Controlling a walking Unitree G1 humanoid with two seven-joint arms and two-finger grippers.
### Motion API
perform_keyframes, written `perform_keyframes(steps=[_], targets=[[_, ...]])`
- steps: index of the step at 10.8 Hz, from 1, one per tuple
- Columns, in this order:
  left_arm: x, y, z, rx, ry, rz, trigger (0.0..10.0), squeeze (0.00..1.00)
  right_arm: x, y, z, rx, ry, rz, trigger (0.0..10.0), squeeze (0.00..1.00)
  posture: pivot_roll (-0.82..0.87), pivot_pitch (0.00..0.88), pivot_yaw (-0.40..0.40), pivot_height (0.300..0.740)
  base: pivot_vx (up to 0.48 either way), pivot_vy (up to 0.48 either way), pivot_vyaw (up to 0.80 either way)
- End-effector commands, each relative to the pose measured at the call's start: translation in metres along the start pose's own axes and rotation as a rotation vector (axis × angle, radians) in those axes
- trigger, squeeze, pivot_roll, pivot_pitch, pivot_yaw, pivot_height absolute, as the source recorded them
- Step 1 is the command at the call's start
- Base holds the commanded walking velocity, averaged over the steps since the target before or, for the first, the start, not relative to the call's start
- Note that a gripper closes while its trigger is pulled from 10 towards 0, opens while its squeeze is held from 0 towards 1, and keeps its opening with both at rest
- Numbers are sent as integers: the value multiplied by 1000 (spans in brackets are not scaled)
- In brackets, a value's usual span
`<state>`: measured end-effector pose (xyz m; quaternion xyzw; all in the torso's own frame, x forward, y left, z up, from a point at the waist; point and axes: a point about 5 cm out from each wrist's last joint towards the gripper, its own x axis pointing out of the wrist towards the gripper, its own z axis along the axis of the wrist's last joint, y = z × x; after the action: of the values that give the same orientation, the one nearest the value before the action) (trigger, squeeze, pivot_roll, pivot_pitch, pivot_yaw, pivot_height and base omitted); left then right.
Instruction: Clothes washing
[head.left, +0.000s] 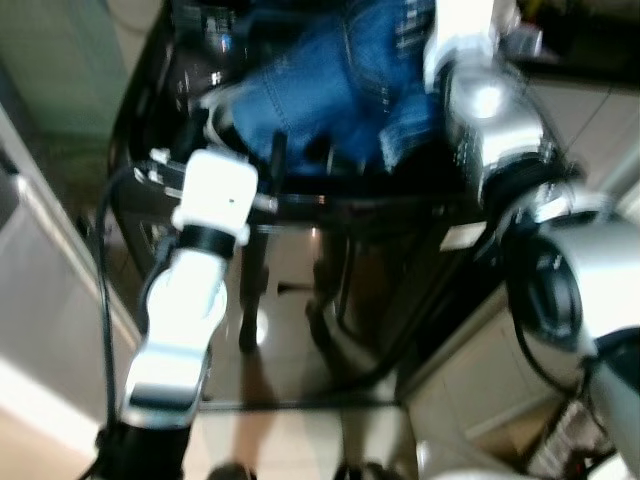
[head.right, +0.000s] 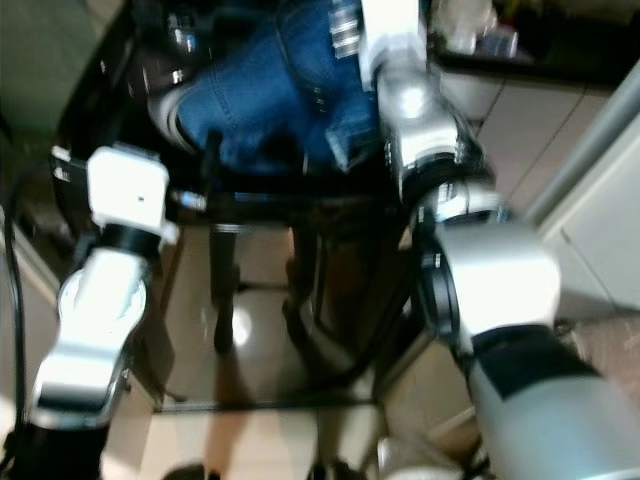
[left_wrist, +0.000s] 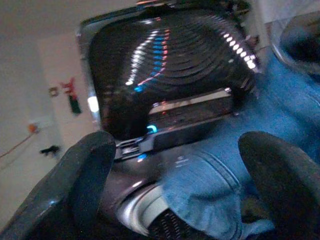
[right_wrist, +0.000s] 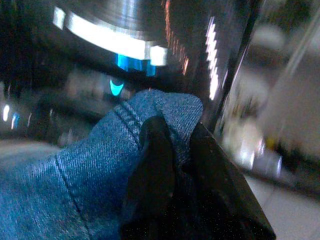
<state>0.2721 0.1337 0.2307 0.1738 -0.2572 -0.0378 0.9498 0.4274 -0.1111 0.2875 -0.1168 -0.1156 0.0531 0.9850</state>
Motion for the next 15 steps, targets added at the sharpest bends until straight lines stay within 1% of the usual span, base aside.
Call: perform_keyframes(steps=[1,2,3,4,5,7,8,9,10,12,13,15], targets=[[-2,4,6,1,-2,-1,10000,0,-2,2,-9,84,42,-21,10000,0,206,0,-107,740,0,0,0],[-3,8,8,4,1,2,10000,0,-6,6,-23,129,93,-20,10000,0,213,0,-104,740,0,0,0],[-4,11,10,6,1,4,10000,0,-8,9,-32,160,127,-19,10000,0,216,0,-102,740,0,0,0],[-6,15,17,1,-7,4,10000,0,-14,17,-47,236,190,-2,10000,0,227,0,-95,740,0,0,0],[-7,16,18,0,-8,0,10000,0,-16,21,-53,269,214,10,10000,1000,229,0,-92,740,0,0,0],[-9,16,17,-10,16,-9,10000,0,-18,26,-58,295,248,23,10000,1000,226,0,-89,740,0,0,0],[-10,15,15,-17,31,-10,10000,0,-16,27,-54,316,236,36,10000,1000,224,0,-89,740,0,0,0],[-10,14,12,-26,48,-13,10000,0,-13,25,-47,450,219,26,10000,1000,215,0,-91,740,0,0,0],[-9,12,11,-30,53,-17,10000,0,-11,23,-42,495,202,18,10000,1000,205,0,-91,740,0,0,0],[-8,9,7,-35,61,-23,10000,0,-7,20,-28,530,147,27,10000,1000,182,0,-91,740,0,0,0],[-7,8,7,-39,62,-24,10000,0,-3,17,-16,570,93,25,10000,1000,175,0,-92,740,0,0,0],[-7,8,7,-39,62,-24,10000,0,-3,17,-16,570,93,25,10000,1000,175,0,-92,740,0,0,0]])
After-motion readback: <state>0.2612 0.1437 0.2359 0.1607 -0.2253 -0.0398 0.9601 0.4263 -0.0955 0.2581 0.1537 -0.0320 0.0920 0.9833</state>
